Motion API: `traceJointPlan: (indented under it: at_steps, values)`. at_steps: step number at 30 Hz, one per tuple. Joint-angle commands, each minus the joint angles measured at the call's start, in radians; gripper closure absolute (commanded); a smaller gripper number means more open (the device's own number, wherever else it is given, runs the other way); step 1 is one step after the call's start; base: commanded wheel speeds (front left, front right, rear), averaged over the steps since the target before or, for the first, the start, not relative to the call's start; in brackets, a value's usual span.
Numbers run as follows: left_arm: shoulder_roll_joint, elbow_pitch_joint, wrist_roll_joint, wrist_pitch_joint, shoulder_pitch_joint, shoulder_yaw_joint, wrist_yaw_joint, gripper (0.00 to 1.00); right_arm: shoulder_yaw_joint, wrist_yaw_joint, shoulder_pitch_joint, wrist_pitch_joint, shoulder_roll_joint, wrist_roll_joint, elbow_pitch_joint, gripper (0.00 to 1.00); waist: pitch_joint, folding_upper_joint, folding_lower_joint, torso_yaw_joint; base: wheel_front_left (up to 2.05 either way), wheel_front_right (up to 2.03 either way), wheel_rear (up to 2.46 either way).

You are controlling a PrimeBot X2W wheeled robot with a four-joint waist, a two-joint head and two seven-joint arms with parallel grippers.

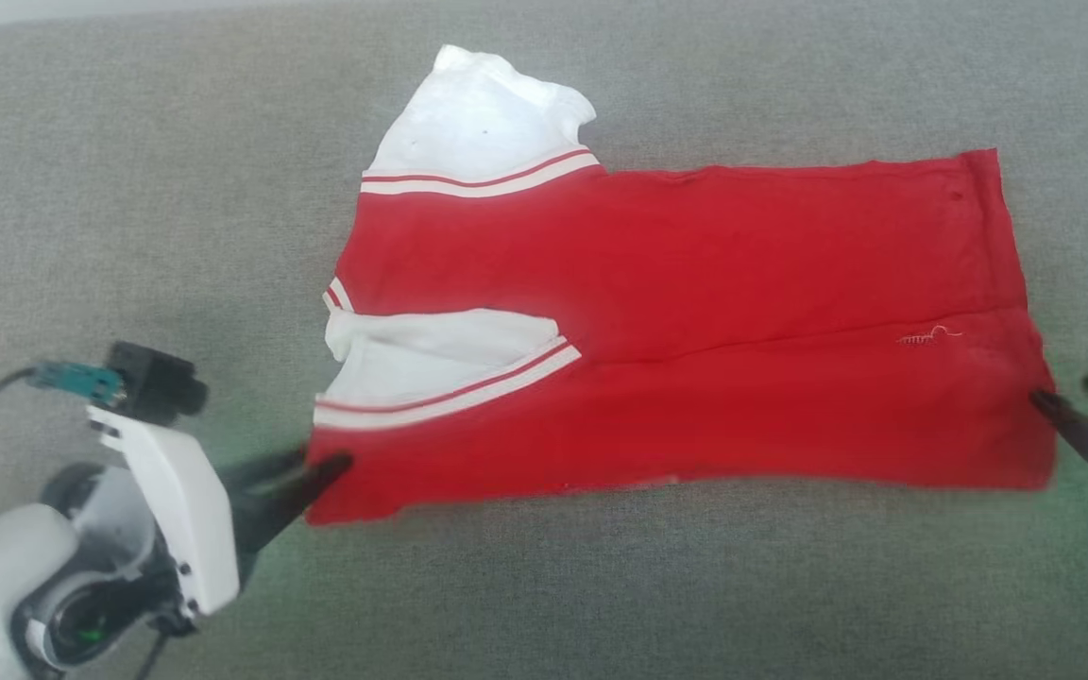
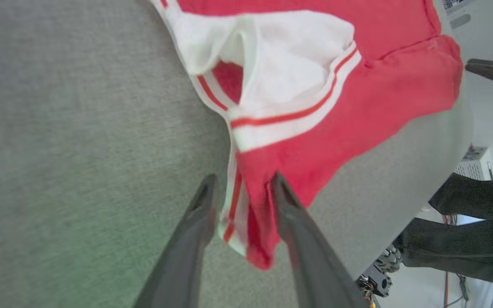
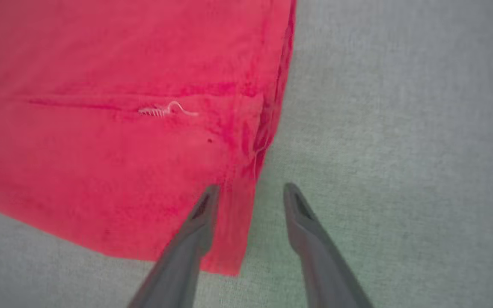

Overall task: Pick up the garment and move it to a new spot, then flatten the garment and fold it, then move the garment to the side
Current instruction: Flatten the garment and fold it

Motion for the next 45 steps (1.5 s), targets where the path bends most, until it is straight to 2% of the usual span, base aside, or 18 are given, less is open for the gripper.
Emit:
traceJointPlan:
  at_steps: [1, 7, 13, 17, 20, 26, 29, 32, 38, 44, 45]
  values:
    - [0.004, 0.003, 0.01, -0.014, -0.012, 0.014, 0.01, 0.0, -0.005, 0.0, -0.002, -0.029, 0.009, -0.017, -0.017, 0.0, 0.001, 0.0, 0.0, -0.003, 0.0, 0.0, 0.0]
    - [-0.009, 0.051, 0.029, -0.119, -0.061, 0.086, 0.038, 0.0, -0.003, 0.0, -0.045, -0.225, 0.067, -0.105, -0.05, 0.0, 0.013, 0.0, 0.0, -0.038, 0.0, 0.0, 0.0]
    - [-0.062, 0.168, 0.099, -0.25, -0.147, 0.145, 0.015, 0.0, 0.036, 0.0, -0.109, -0.524, 0.185, -0.199, -0.053, 0.0, 0.041, 0.0, 0.0, -0.118, 0.0, 0.0, 0.0]
    - [-0.08, 0.268, 0.172, -0.265, -0.241, 0.153, 0.023, 0.0, 0.072, 0.0, -0.135, -0.698, 0.281, -0.241, -0.029, 0.0, 0.072, 0.0, 0.0, -0.19, 0.0, 0.0, 0.0]
    - [-0.087, 0.322, 0.21, -0.244, -0.296, 0.148, 0.02, 0.0, 0.09, 0.0, -0.139, -0.754, 0.316, -0.256, -0.012, 0.0, 0.089, 0.0, 0.0, -0.225, 0.0, 0.0, 0.0]
    - [-0.108, 0.504, 0.237, -0.076, -0.481, 0.129, -0.014, 0.0, 0.138, 0.0, -0.15, -0.836, 0.383, -0.256, 0.028, 0.0, 0.139, 0.0, 0.0, -0.326, 0.0, 0.0, 0.0]
    - [-0.124, 0.597, 0.271, 0.022, -0.571, 0.104, -0.018, 0.0, 0.157, 0.0, -0.16, -0.848, 0.395, -0.253, 0.043, 0.0, 0.163, 0.0, 0.0, -0.361, 0.0, 0.0, 0.0]
    - [-0.145, 0.688, 0.258, 0.145, -0.642, 0.086, -0.017, 0.0, 0.175, 0.0, -0.167, -0.857, 0.401, -0.249, 0.056, 0.0, 0.184, 0.0, 0.0, -0.393, 0.0, 0.0, 0.0]
    - [-0.173, 0.843, 0.222, 0.429, -0.743, 0.054, 0.001, 0.0, 0.209, 0.0, -0.183, -0.872, 0.408, -0.237, 0.067, 0.0, 0.208, 0.0, 0.0, -0.436, 0.0, 0.0, 0.0]
    - [-0.186, 0.893, 0.196, 0.649, -0.781, 0.017, -0.018, 0.0, 0.226, 0.0, -0.201, -0.858, 0.393, -0.226, 0.077, 0.0, 0.234, 0.0, 0.0, -0.45, 0.0, 0.0, 0.0]
    - [-0.191, 0.891, 0.195, 0.666, -0.787, 0.013, -0.025, 0.08, 0.228, 0.0, -0.206, -0.854, 0.388, -0.224, 0.076, 0.0, 0.239, 0.0, 0.0, -0.447, 0.0, 0.0, 0.0]
